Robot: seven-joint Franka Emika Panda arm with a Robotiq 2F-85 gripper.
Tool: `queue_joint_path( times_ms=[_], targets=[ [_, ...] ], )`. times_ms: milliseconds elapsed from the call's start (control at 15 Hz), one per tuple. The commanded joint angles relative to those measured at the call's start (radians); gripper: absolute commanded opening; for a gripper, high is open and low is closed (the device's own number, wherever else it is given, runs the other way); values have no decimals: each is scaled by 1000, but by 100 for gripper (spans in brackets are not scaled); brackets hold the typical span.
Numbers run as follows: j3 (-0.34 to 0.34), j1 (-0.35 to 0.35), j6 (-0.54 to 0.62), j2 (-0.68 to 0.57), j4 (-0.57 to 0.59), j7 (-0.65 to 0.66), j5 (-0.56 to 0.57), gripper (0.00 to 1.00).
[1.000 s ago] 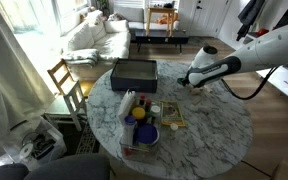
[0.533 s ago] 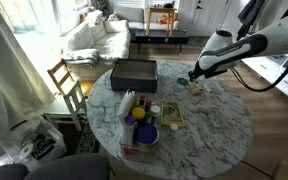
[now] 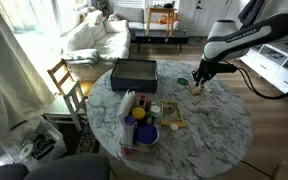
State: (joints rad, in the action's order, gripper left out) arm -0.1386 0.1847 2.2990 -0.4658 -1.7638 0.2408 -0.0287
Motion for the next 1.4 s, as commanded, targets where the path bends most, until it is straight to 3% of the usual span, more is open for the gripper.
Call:
queue_joint_path(
  times_ms=[0, 200, 267, 333, 933, 1000, 1333],
  targets=[
    [-24, -48, -69, 58, -59, 175, -47, 7],
    [-40, -86, -51, 73, -85, 354, -50, 7],
    [-27, -67, -56, 38, -32, 262, -36, 7],
    [-29, -74, -56, 39, -34, 277, -35, 29],
    [-33, -75, -56, 39, -30, 275, -34, 29],
    [-33, -75, -56, 39, -30, 274, -34, 7],
    [-51, -98, -48, 53, -64, 397, -31, 7]
  ],
)
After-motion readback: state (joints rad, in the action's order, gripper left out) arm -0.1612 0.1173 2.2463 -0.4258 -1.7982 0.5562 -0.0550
